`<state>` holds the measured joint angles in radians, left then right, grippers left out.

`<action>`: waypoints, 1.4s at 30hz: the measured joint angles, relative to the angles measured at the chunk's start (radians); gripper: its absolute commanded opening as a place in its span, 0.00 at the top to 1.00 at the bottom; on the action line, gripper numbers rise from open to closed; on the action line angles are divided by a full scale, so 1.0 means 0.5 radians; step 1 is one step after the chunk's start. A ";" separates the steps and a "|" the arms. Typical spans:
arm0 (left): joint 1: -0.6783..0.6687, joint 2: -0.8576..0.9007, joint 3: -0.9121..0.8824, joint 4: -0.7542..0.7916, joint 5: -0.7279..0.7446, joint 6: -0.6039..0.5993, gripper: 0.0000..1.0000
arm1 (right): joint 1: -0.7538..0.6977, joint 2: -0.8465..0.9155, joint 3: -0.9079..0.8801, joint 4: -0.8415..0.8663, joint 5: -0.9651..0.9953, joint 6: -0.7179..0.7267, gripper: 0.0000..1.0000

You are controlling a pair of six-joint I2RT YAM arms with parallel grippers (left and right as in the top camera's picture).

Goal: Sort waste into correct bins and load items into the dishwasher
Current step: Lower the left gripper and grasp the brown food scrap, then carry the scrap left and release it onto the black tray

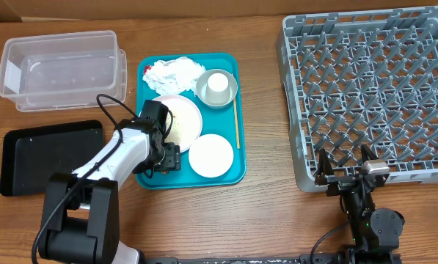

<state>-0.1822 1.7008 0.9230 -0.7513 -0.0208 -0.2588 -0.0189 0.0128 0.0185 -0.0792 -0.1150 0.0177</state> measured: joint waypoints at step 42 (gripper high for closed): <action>0.080 -0.020 0.530 -0.699 0.067 -0.127 0.49 | 0.000 0.000 0.000 0.000 0.001 0.001 0.00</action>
<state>-0.1421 1.6909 1.1881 -1.1007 0.0128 -0.3225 -0.0189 0.0128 0.0185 -0.0792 -0.1146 0.0181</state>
